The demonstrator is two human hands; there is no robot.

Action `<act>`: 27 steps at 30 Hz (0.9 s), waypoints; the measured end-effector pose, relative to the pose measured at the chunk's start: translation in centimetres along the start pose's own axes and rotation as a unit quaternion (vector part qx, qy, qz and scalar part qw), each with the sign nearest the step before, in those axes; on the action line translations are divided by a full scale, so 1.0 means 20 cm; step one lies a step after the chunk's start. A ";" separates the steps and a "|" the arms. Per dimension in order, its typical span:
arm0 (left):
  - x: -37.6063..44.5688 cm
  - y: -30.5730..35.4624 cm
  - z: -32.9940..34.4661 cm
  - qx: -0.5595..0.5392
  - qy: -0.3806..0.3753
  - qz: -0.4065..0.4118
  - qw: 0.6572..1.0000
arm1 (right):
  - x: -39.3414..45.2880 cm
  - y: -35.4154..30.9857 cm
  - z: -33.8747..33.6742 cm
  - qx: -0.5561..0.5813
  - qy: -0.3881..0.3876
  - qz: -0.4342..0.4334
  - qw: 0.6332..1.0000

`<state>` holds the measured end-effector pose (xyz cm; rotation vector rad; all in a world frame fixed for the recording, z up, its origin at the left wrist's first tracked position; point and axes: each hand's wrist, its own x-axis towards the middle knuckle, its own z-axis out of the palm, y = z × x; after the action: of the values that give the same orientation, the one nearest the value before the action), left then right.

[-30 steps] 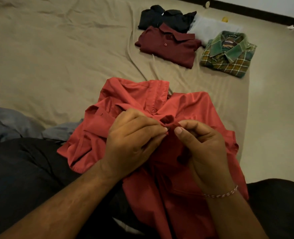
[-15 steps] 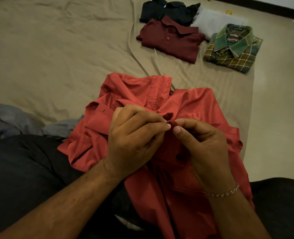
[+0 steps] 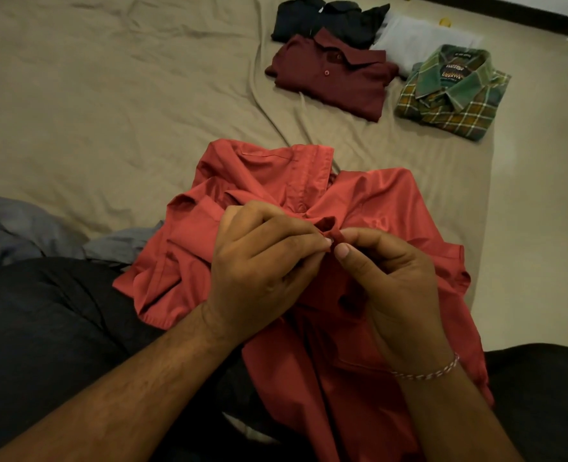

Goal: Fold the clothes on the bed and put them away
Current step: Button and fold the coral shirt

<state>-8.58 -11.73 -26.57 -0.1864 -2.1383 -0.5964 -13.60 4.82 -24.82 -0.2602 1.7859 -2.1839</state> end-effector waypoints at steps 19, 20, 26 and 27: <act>-0.02 -0.08 0.06 -0.102 -0.128 -0.022 0.986 | 0.11 0.13 -0.10 0.004 -0.111 -0.042 0.993; -0.01 -0.08 0.06 -0.117 -0.138 -0.031 0.983 | 0.12 0.13 -0.10 0.012 -0.119 -0.037 0.992; -0.02 -0.11 0.07 -0.184 -0.211 -0.077 0.957 | 0.13 0.15 -0.13 0.002 -0.134 -0.031 0.991; -0.03 -0.12 0.08 -0.190 -0.210 -0.092 0.955 | 0.13 0.15 -0.13 0.002 -0.130 -0.030 0.991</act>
<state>-10.16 -13.04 -28.61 -0.3531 -2.4433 -1.1669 -16.51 5.76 -28.40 -0.5773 1.6490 -2.0813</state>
